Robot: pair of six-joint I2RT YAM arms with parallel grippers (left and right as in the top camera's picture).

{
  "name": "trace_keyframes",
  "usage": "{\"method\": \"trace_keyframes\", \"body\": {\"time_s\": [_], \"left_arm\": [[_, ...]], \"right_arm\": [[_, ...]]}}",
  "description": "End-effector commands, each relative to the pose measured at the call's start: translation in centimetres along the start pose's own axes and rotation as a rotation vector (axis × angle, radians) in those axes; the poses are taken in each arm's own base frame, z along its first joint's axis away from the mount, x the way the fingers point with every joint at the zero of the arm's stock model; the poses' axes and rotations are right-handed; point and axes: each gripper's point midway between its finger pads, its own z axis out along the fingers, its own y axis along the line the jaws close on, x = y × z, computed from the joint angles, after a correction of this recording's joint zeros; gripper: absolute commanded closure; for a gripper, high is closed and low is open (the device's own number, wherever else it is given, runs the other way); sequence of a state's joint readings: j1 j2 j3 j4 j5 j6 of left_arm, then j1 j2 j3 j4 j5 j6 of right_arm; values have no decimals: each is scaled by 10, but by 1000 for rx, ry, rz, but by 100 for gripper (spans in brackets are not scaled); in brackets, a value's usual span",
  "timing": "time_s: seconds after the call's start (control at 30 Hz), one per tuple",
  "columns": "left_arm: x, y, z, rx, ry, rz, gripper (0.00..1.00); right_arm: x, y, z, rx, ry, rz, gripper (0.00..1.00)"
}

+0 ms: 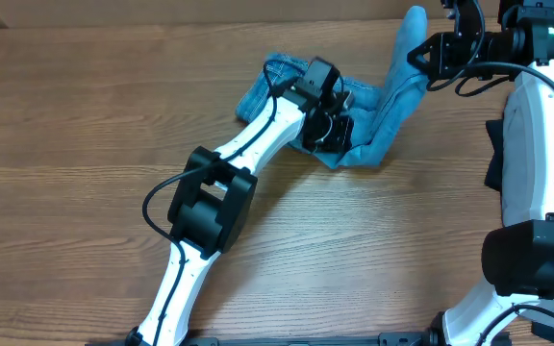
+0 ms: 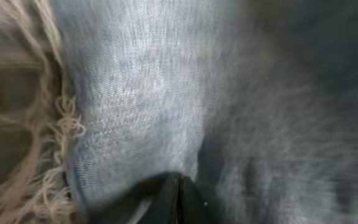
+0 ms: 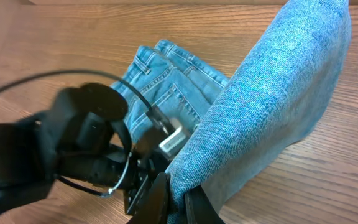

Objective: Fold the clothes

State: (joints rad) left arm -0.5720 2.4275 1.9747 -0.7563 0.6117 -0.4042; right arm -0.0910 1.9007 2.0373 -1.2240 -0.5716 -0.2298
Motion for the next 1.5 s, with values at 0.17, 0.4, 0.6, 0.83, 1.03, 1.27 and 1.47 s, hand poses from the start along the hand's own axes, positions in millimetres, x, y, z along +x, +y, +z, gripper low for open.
{"method": "trace_keyframes", "body": {"time_s": [0.17,0.4,0.6,0.83,1.03,1.27,1.47], "left_arm": [[51,-3,48,103,112,-16,96],[31,-22,37,187,54,21,96],[-6,-42,-5,219,-58,-15,96],[-15,-45,-8,222,-90,-36,96],[-15,-51,-4,234,-94,-44,96],[16,-83,48,371,37,-62,96],[40,-102,105,498,122,-88,96]], "right_arm": [[-20,22,-32,0,-93,-77,96],[-20,22,-32,0,-92,-76,96],[-20,22,-32,1,-92,-77,96],[-19,22,-32,0,-89,-74,96],[-19,23,-32,-2,-88,-75,96],[-18,28,-29,-10,-82,-84,96],[-17,42,-22,-31,-69,-109,96]]}}
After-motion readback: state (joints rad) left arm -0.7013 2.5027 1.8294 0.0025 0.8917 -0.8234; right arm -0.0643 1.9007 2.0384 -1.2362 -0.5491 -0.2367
